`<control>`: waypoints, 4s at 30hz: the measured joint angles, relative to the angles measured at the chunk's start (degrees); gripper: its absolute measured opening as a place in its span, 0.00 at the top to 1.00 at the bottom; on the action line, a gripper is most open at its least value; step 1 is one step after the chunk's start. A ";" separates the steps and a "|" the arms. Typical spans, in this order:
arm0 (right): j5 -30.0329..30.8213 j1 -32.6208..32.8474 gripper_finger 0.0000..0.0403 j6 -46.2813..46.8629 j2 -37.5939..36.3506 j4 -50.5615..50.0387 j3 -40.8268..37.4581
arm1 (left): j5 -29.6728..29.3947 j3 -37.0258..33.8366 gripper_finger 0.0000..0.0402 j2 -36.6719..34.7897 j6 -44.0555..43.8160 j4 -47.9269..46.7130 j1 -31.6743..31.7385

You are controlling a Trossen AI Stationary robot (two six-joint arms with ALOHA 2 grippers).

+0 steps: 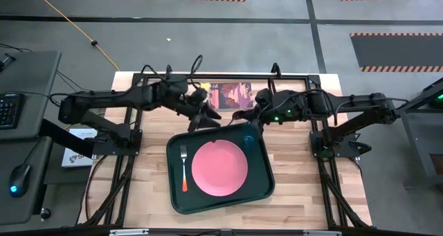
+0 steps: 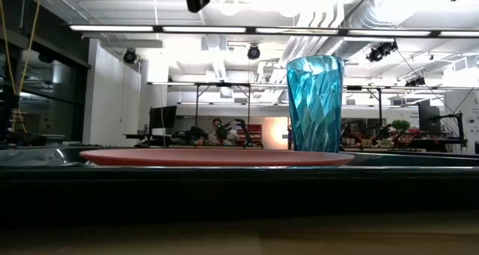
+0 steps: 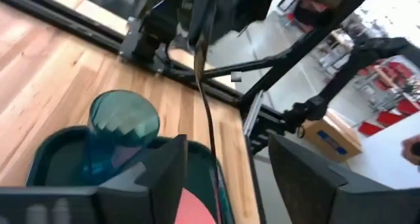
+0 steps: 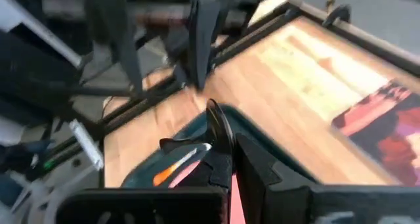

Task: Pick and place plate/cup/fork/spoon on tray
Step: Put the black spoon to the left side of the orange fork on the black tray

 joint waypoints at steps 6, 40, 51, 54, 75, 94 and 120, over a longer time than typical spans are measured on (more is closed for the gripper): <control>0.79 -0.02 1.00 -1.98 0.64 2.24 0.04 | -7.83 -0.03 0.40 2.42 -0.02 -0.39 -3.64; -2.94 -2.66 0.67 -6.73 -5.62 -10.99 -0.01 | -14.90 -0.17 1.00 5.01 -2.14 -4.90 -1.51; 4.69 -2.64 0.46 -2.85 -15.32 -18.88 -0.01 | -19.34 -0.04 1.00 1.12 0.07 0.21 4.75; 7.56 -2.64 0.45 -3.42 -15.59 -16.77 -0.01 | -19.45 -1.34 1.00 1.21 -1.64 6.51 5.63; -12.80 -13.43 0.45 -11.31 4.05 22.68 -0.01 | -35.37 -17.59 1.00 0.69 -16.31 46.06 -8.51; -18.81 -15.48 0.97 -9.64 7.70 28.54 -0.01 | -43.98 -17.59 1.00 0.69 -17.01 42.66 -12.53; -20.34 -15.84 1.00 -14.31 3.88 18.63 -0.01 | -39.13 -17.53 0.49 -13.33 -11.01 28.62 -4.09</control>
